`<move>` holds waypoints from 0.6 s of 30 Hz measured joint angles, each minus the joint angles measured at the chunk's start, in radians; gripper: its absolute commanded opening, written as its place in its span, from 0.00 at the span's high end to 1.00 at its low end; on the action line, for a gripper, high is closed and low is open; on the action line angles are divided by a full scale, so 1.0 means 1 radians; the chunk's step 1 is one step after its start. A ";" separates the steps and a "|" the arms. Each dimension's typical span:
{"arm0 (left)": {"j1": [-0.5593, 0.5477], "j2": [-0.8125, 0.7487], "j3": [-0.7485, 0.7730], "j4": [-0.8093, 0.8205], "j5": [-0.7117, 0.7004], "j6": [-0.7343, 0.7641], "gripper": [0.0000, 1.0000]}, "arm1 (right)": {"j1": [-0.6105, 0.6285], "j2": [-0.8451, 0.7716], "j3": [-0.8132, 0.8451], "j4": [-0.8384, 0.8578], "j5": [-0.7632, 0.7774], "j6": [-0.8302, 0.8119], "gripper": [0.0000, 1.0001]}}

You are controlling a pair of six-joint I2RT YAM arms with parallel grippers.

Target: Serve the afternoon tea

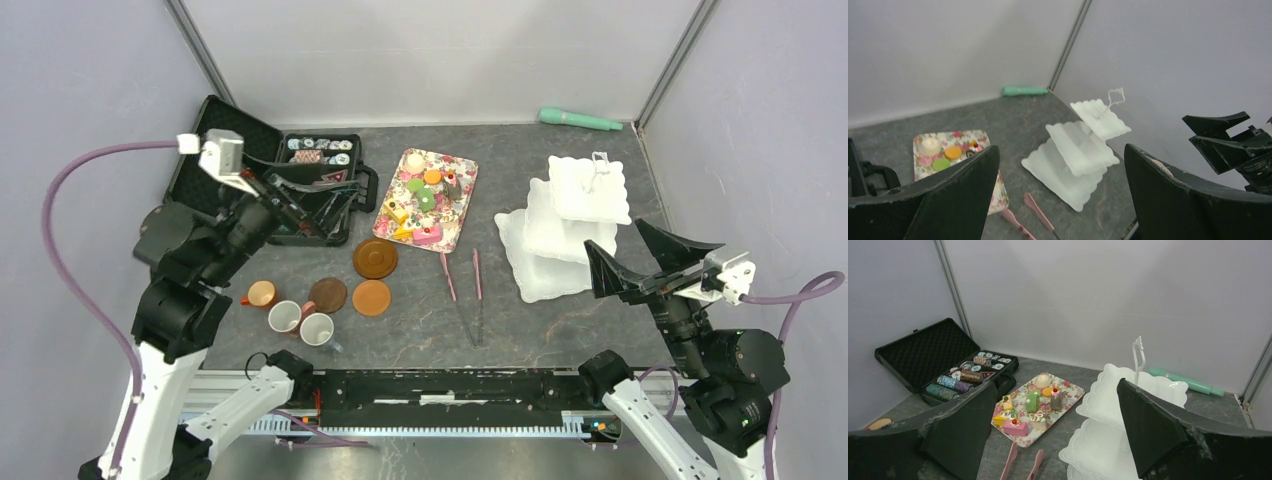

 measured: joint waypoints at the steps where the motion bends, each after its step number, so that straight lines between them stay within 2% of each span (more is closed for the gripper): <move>1: 0.000 0.013 -0.003 -0.015 0.011 -0.010 0.00 | 0.000 0.000 0.000 -0.004 0.000 0.000 0.02; 4: -0.012 0.054 -0.064 -0.034 0.033 -0.062 0.00 | 0.000 0.005 0.000 -0.018 0.001 0.000 0.02; 7: -0.089 0.079 -0.166 -0.065 0.001 -0.109 0.00 | 0.000 0.008 -0.002 -0.018 0.000 0.001 0.02; 11: -0.369 0.129 -0.277 -0.145 -0.230 -0.160 0.00 | 0.000 0.007 -0.015 -0.018 -0.001 0.016 0.02; 16: -0.824 0.207 -0.355 -0.202 -0.699 -0.272 0.00 | 0.000 -0.009 -0.019 -0.018 0.005 0.032 0.02; 18: -0.959 0.271 -0.369 -0.213 -0.859 -0.319 0.00 | 0.000 -0.025 -0.019 -0.019 0.016 0.038 0.02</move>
